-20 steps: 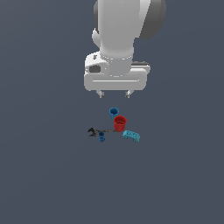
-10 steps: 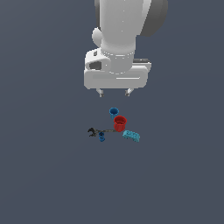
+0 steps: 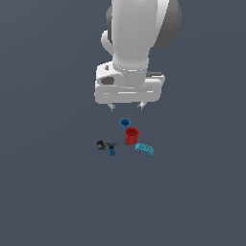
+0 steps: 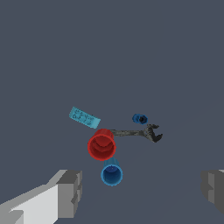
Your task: Pick up a designated object from a clutter of objects.
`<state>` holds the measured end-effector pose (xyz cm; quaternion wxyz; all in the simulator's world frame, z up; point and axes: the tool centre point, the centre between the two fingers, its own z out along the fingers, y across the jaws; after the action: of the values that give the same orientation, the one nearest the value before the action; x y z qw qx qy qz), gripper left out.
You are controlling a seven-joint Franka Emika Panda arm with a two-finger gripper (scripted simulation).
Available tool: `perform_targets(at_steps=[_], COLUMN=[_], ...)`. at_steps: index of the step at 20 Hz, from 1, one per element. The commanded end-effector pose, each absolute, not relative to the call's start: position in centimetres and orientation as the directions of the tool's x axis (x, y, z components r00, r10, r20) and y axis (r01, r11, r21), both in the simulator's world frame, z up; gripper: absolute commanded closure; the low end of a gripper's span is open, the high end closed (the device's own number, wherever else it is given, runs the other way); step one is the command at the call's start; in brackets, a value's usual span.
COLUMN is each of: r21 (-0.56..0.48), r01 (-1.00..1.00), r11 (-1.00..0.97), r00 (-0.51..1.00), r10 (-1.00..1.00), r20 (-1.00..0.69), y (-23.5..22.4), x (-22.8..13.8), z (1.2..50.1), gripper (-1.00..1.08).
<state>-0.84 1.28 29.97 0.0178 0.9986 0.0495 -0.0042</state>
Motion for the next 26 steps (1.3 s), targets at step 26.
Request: perform_targets(at_steps=[26], r21=[0.003], r01=[0.331], r11=[-0.944], r00=[0.944], r10=[0.331], r20=[-0.001], y=[4.4], x=[-5.0], z=[11.1], gripper=[-0.92])
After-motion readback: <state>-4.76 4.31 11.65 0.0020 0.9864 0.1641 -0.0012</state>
